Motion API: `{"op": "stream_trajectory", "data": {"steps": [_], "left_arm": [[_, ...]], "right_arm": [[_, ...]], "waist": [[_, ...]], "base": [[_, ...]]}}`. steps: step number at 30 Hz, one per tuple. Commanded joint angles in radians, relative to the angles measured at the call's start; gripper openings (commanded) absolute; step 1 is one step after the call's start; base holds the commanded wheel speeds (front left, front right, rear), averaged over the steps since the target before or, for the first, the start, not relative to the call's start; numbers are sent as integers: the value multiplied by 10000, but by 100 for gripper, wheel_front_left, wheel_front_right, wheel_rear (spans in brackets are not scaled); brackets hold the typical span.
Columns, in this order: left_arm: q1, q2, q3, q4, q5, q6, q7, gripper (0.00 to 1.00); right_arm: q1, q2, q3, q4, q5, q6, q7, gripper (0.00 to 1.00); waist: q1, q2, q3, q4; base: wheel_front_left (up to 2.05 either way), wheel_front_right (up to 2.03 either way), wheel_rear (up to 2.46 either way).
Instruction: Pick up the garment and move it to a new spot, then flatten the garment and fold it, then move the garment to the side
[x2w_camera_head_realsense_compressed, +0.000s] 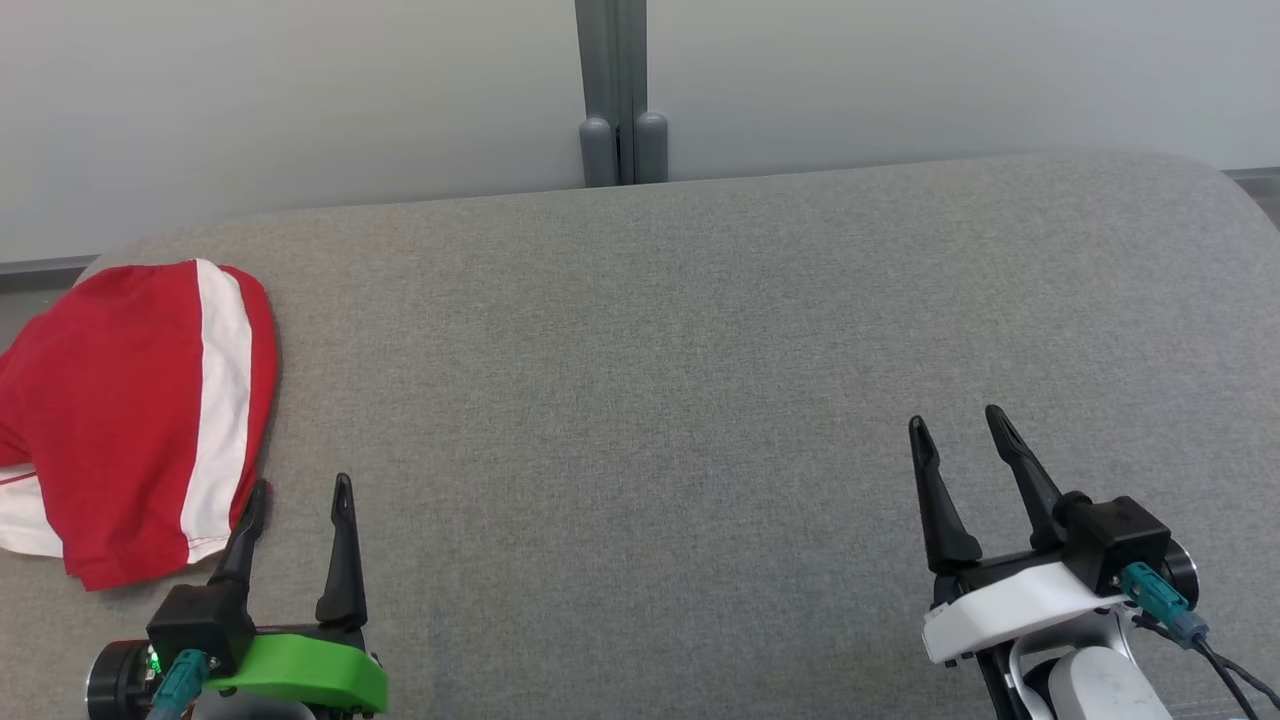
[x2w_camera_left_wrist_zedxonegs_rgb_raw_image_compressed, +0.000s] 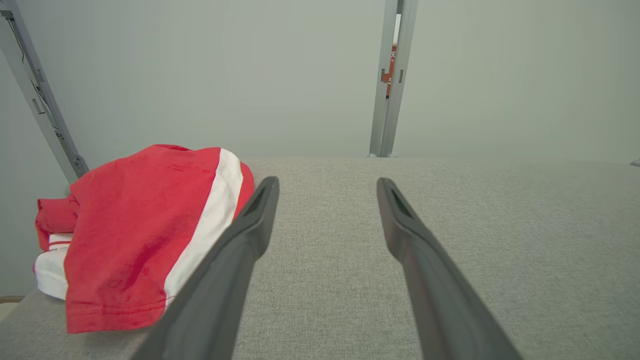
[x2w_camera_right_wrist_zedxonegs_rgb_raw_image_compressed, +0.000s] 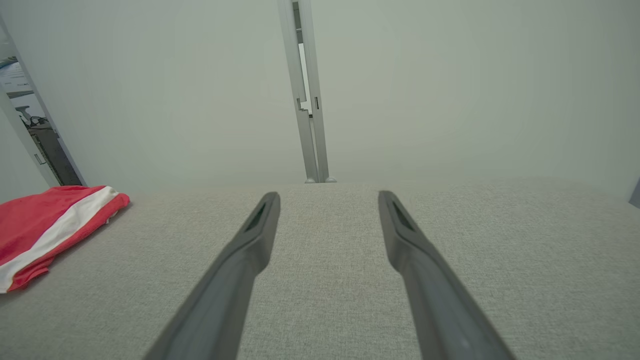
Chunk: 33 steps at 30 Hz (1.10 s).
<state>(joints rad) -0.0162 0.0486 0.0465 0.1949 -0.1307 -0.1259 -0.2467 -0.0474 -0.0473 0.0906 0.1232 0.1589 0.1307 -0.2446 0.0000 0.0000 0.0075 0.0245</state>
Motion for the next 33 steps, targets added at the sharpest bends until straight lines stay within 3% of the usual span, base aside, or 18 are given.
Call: {"op": "stream_trajectory", "data": {"steps": [1,9,16,33], "left_arm": [[-59,83,-30,31,175,37,-70,100],[-187,86,-213,73,571,33,-18,100],[-126,86,-166,-54,178,62,340,100],[269,211,-126,-847,-126,342,1470,100]], "right_arm": [[62,-47,20,-7,-185,0,-96,100],[188,-51,-42,50,-381,0,-220,100],[174,-48,-190,231,144,-1,-214,100],[182,-49,-246,488,73,-1,-214,100]], "waist": [[0,0,-14,-4],[0,0,-107,32],[0,0,-164,58],[0,0,-252,64]], "base": [[0,0,0],[0,0,0],[0,0,0],[0,0,0]]}}
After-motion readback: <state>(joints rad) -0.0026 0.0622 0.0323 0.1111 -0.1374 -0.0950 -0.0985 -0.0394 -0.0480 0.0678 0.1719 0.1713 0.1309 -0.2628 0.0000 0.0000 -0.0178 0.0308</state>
